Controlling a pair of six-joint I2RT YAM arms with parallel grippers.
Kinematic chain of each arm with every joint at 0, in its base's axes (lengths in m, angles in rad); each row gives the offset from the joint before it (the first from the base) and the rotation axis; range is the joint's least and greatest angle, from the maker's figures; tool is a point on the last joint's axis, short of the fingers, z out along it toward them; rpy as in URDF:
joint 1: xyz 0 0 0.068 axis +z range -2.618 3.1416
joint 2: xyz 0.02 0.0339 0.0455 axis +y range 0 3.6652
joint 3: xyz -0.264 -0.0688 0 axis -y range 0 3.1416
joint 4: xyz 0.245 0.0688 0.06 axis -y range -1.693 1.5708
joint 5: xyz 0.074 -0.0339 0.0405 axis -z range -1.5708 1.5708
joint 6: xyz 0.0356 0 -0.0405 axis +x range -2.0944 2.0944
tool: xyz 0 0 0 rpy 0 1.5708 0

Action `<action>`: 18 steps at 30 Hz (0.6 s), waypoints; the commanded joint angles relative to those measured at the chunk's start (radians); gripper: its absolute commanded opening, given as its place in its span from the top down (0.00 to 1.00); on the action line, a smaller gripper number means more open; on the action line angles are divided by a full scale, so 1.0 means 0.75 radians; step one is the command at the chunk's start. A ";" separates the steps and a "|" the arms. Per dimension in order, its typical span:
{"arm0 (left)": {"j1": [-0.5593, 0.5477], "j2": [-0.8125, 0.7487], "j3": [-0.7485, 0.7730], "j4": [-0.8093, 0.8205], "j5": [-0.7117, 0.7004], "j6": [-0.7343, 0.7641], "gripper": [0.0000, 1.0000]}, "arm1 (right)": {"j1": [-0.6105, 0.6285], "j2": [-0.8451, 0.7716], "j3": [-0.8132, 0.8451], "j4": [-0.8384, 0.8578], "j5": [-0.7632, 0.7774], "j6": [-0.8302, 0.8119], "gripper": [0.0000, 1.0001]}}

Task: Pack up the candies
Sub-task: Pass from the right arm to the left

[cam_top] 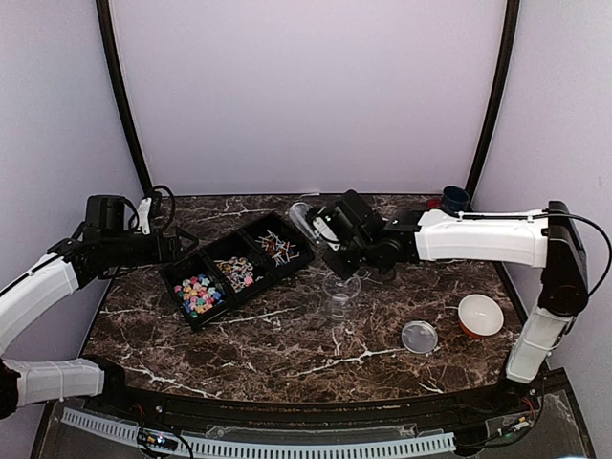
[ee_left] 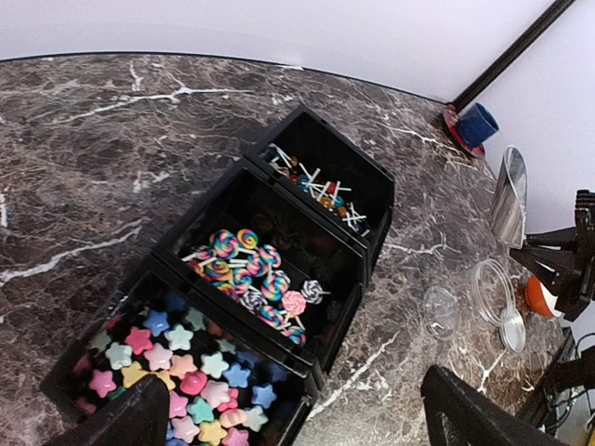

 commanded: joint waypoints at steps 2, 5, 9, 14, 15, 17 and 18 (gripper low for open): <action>-0.072 0.042 0.053 0.021 0.121 0.017 0.03 | 0.131 -0.109 -0.091 0.161 0.136 -0.154 1.00; -0.099 0.068 0.069 0.038 0.187 0.013 0.03 | 0.194 -0.119 -0.121 0.217 0.135 -0.197 1.00; -0.127 0.097 0.077 0.084 0.309 0.003 0.06 | 0.263 -0.097 -0.134 0.260 0.146 -0.242 1.00; -0.177 0.112 0.070 0.126 0.406 0.030 0.08 | 0.330 -0.031 -0.101 0.250 0.179 -0.280 1.00; -0.180 0.112 0.066 0.129 0.417 0.036 0.09 | 0.347 -0.018 -0.094 0.253 0.185 -0.287 1.00; -0.189 0.110 0.055 0.139 0.446 0.036 0.09 | 0.371 0.007 -0.077 0.249 0.192 -0.300 1.00; -0.194 0.107 0.046 0.151 0.461 0.034 0.09 | 0.381 0.020 -0.069 0.248 0.197 -0.305 1.00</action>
